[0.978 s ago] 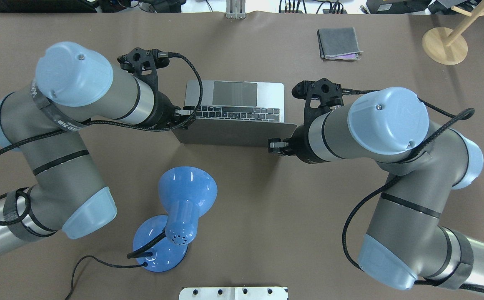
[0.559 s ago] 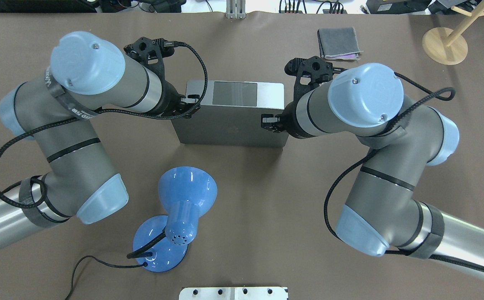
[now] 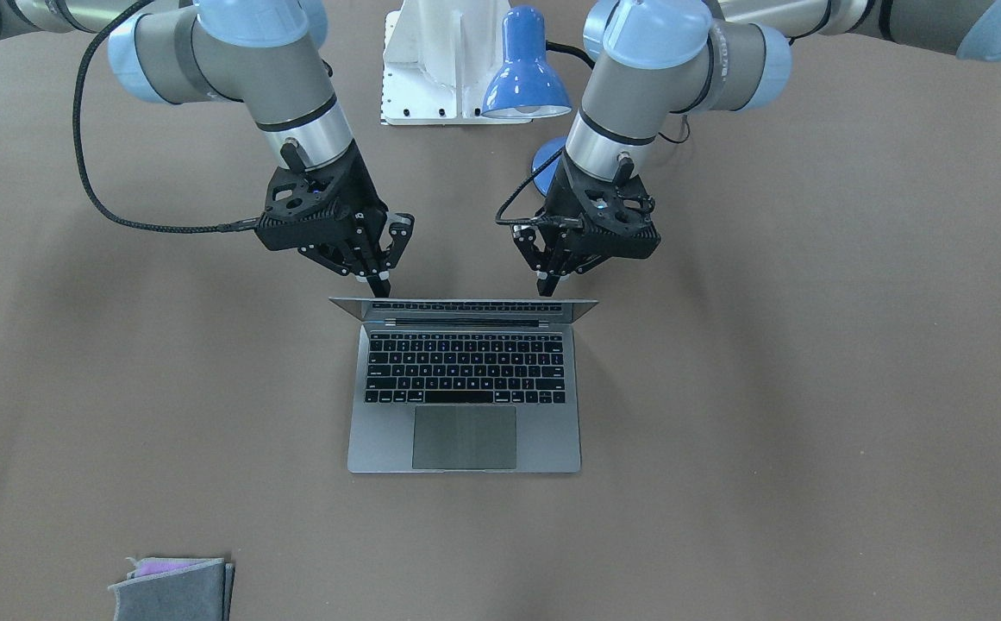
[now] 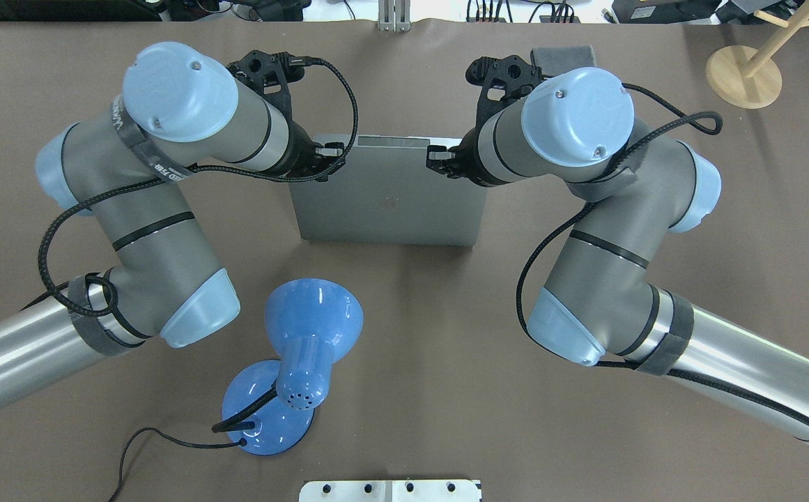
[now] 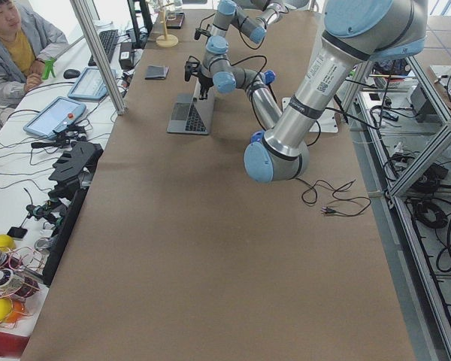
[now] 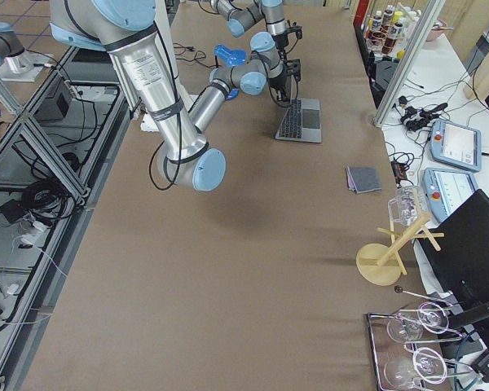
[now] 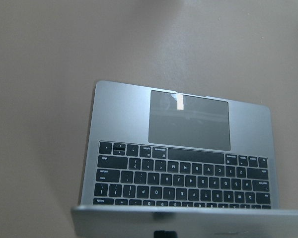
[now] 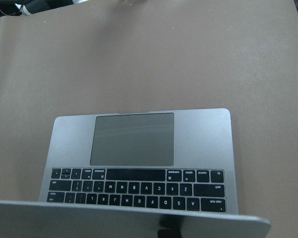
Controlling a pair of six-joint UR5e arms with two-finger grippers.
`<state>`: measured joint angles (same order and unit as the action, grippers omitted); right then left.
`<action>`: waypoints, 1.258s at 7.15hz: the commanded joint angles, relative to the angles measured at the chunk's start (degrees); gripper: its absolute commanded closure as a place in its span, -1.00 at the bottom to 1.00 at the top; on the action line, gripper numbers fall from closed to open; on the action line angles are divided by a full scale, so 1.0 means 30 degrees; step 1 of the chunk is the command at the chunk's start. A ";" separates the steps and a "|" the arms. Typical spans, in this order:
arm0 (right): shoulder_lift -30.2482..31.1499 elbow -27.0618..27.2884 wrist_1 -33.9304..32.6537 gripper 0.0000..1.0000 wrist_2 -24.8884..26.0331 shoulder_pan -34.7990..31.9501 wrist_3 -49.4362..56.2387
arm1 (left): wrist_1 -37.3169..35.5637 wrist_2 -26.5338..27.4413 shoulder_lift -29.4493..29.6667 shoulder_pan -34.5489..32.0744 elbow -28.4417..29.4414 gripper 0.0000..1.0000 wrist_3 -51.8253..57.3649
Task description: Close laptop
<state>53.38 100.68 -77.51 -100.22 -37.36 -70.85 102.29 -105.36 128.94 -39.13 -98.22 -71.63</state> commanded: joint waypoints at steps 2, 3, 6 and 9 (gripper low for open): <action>-0.1996 -0.3314 0.0548 1.00 0.0036 -0.0438 0.0119 | 0.0971 0.0900 0.0876 -0.0141 0.2151 1.00 -0.0031; -0.2117 -0.4428 0.1597 1.00 0.0065 -0.0525 0.0119 | 0.1582 0.1045 0.1021 -0.0171 0.2880 1.00 -0.0002; -0.3518 -0.7852 0.2279 1.00 -0.0168 -0.0731 0.0939 | 0.3545 0.1515 0.2046 -0.0200 0.6625 1.00 -0.0031; -0.4111 -1.0642 0.3504 1.00 -0.1104 -0.0731 0.0969 | 0.5132 0.1486 0.3044 -0.0171 0.9828 1.00 -0.0002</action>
<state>41.40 71.94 -69.08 -102.55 -39.54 -68.00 116.37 -100.87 137.50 -39.68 -71.31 -71.70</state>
